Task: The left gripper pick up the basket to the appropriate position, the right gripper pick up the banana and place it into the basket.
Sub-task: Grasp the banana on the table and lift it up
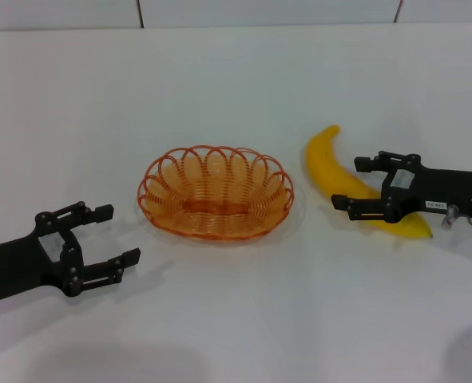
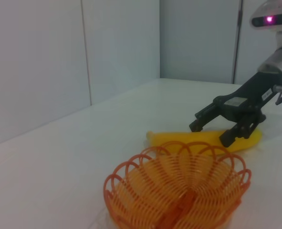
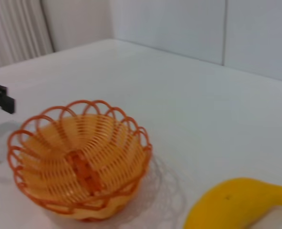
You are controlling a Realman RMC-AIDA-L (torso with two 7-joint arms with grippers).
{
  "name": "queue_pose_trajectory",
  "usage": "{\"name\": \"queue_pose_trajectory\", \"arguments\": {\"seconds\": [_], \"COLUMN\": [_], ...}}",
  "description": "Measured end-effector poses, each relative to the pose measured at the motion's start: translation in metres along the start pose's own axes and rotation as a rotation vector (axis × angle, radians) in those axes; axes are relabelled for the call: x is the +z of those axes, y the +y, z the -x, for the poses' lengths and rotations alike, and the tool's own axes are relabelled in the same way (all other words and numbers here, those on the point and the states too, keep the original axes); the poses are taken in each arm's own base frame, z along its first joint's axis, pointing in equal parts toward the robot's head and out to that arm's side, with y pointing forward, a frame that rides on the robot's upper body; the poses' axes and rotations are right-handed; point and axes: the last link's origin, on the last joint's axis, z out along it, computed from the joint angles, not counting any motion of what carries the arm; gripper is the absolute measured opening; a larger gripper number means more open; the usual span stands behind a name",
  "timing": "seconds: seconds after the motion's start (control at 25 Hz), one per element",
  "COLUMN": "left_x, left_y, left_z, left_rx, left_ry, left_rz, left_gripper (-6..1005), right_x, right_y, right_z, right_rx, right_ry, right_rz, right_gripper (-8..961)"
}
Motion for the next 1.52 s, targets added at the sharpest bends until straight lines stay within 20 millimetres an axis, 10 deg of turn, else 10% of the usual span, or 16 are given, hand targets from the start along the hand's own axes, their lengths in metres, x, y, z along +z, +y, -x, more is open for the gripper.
{"name": "queue_pose_trajectory", "arguments": {"seconds": [0.52, 0.96, 1.52], "left_x": [-0.001, -0.001, -0.002], "left_y": [0.001, 0.001, 0.002], "left_z": [-0.001, -0.001, -0.002], "left_rx": [-0.001, -0.005, -0.002], "left_ry": [0.01, 0.012, 0.017], "left_rz": [0.001, 0.002, 0.01], "left_gripper": [818, 818, 818], "right_x": [0.004, 0.005, -0.002], "right_y": [0.002, 0.001, -0.007], "right_z": [0.002, 0.006, 0.027], "right_rx": [0.017, 0.027, 0.031], "right_ry": [0.011, 0.018, -0.106], "right_rz": [0.02, 0.03, 0.006], "right_gripper": [784, 451, 447]}}
